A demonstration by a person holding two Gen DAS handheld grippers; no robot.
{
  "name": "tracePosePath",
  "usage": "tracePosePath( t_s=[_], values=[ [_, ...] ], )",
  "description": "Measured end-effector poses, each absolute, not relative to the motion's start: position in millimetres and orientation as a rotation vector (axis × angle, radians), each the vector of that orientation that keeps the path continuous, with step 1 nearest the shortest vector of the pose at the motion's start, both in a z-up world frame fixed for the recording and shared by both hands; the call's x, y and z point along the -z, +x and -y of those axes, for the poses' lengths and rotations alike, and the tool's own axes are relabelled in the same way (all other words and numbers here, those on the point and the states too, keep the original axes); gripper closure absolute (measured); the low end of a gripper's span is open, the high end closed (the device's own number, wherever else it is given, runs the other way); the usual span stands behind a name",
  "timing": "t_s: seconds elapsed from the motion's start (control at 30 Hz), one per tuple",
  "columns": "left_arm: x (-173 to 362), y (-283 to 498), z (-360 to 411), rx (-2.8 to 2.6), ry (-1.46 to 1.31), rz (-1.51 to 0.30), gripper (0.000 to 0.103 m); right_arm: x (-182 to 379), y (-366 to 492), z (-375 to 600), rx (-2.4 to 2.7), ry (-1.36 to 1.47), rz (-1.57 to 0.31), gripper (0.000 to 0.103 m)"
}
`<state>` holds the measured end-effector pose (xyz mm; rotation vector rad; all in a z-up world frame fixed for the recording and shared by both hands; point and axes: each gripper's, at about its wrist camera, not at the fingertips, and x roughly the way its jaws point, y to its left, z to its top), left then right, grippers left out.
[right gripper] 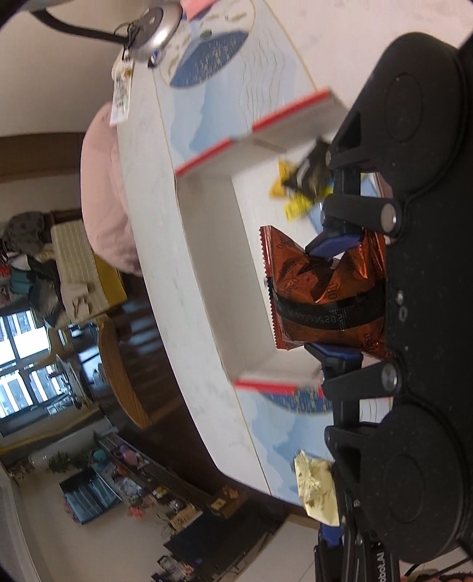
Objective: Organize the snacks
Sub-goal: 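Carry the cream pastry bag and red-foil packet over the box, then open the right gripper to drop the red-foil packet while the left releases the pastry bag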
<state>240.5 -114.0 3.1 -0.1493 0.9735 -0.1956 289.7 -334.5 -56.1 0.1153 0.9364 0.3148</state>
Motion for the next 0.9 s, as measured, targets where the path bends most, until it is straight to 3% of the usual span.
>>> tracePosePath(
  t_s=[0.53, 0.9],
  values=[
    [47, 293, 201, 0.194, -0.012, -1.07, 0.051, 94, 334, 373, -0.296, 0.08, -0.978, 0.055],
    [88, 315, 220, 0.146, 0.092, -1.125, 0.051, 124, 354, 358, -0.34, -0.014, -1.034, 0.055]
  ],
)
